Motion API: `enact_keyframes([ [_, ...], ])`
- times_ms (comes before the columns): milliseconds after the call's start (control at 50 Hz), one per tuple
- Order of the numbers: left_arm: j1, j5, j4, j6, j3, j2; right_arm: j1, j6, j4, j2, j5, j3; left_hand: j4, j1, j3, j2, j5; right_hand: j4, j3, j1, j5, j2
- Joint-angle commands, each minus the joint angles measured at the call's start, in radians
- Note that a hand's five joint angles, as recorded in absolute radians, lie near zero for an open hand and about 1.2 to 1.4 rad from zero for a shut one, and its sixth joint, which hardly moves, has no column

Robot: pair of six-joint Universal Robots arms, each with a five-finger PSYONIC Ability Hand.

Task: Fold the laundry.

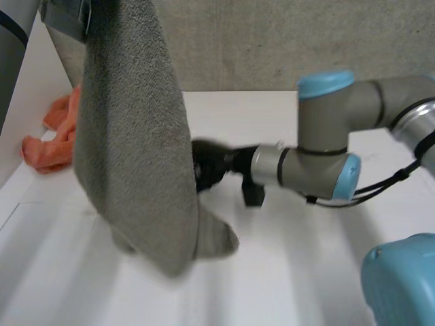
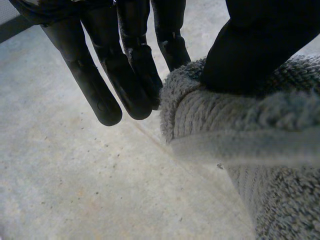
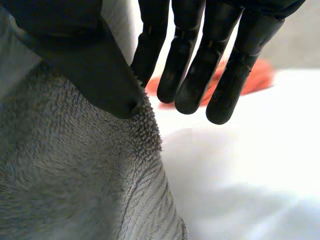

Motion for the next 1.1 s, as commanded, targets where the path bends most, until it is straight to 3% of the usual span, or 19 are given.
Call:
enact_keyframes([
  [20, 0.041, -0.003, 0.003, 0.0, 0.082, -0.054, -0.15, 0.11, -0.166, -0.177, 0.254, -0.009, 0.194, 0.271, 0.201, 0.198, 0.254, 0.21, 0.216, 0.413, 0.242, 0.219],
  [140, 0.03, -0.009, 0.002, -0.002, 0.126, -0.065, -0.196, 0.117, -0.242, -0.297, 0.334, 0.075, 0.194, 0.271, 0.201, 0.198, 0.254, 0.21, 0.216, 0.413, 0.242, 0.219],
  [160, 0.03, -0.009, 0.003, -0.002, 0.126, -0.063, -0.205, 0.109, -0.29, -0.329, 0.419, 0.142, 0.194, 0.271, 0.201, 0.198, 0.254, 0.21, 0.216, 0.413, 0.242, 0.219],
  [240, 0.03, -0.006, 0.005, -0.008, 0.097, -0.054, -0.217, 0.06, -0.443, -0.483, 0.588, 0.357, 0.194, 0.271, 0.201, 0.198, 0.254, 0.21, 0.216, 0.413, 0.242, 0.219],
  [360, 0.028, 0.002, 0.02, -0.008, -0.121, -0.025, -0.217, -0.147, -0.525, -0.68, 0.521, 0.644, 0.194, 0.271, 0.201, 0.198, 0.254, 0.21, 0.216, 0.413, 0.242, 0.219],
  [520, 0.036, -0.003, 0.083, -0.008, -0.436, -0.066, -0.214, -0.559, -0.421, -0.737, 0.481, 0.998, 0.194, 0.271, 0.201, 0.198, 0.254, 0.21, 0.216, 0.413, 0.242, 0.219],
  [600, 0.033, -0.003, 0.082, -0.007, -0.543, -0.091, -0.21, -0.895, -0.275, -0.762, 0.497, 1.167, 0.194, 0.271, 0.201, 0.198, 0.254, 0.21, 0.216, 0.413, 0.242, 0.219],
  [620, 0.031, -0.003, 0.082, -0.007, -0.56, -0.095, -0.208, -1.037, -0.188, -0.762, 0.504, 1.227, 0.194, 0.271, 0.201, 0.198, 0.254, 0.21, 0.216, 0.413, 0.242, 0.219],
  [700, 0.025, -0.004, 0.082, 0.0, -0.617, -0.098, -0.22, -1.283, -0.016, -0.773, 0.532, 1.315, 0.194, 0.271, 0.201, 0.198, 0.254, 0.21, 0.216, 0.413, 0.242, 0.219],
  [720, 0.024, -0.004, 0.082, 0.0, -0.625, -0.092, -0.22, -1.282, -0.013, -0.776, 0.535, 1.313, 0.194, 0.271, 0.201, 0.198, 0.254, 0.112, 0.118, 0.315, 0.144, 0.121],
  [740, 0.021, -0.006, 0.082, 0.0, -0.626, -0.091, -0.217, -1.272, -0.017, -0.776, 0.537, 1.306, 0.194, 0.271, 0.201, 0.198, 0.254, -0.214, -0.209, -0.012, -0.183, -0.205],
  [760, 0.019, -0.006, 0.08, 0.0, -0.626, -0.089, -0.216, -1.224, -0.048, -0.783, 0.537, 1.28, 0.194, 0.271, 0.201, 0.198, 0.254, -0.944, -0.939, -0.742, -0.912, -0.935],
  [780, 0.018, -0.006, 0.08, 0.0, -0.626, -0.088, -0.216, -1.197, -0.063, -0.789, 0.537, 1.267, 0.194, 0.271, 0.201, 0.198, 0.254, -1.012, -1.006, -0.809, -0.98, -1.003],
  [920, 0.015, -0.006, 0.074, 0.001, -0.625, -0.042, -0.22, -0.856, -0.232, -0.839, 0.523, 1.097, 0.194, 0.271, 0.201, 0.198, 0.254, -1.012, -1.006, -0.809, -0.98, -1.003],
  [980, 0.013, -0.006, 0.072, 0.001, -0.628, -0.008, -0.216, -0.776, -0.249, -0.831, 0.506, 1.042, 0.194, 0.271, 0.201, 0.198, 0.254, -1.012, -1.006, -0.809, -0.98, -1.003],
  [1100, 0.008, -0.003, 0.075, 0.001, -0.617, 0.095, -0.205, -0.669, -0.243, -0.646, 0.465, 0.829, 0.194, 0.271, 0.201, 0.198, 0.254, -1.012, -1.006, -0.809, -0.98, -1.003],
])
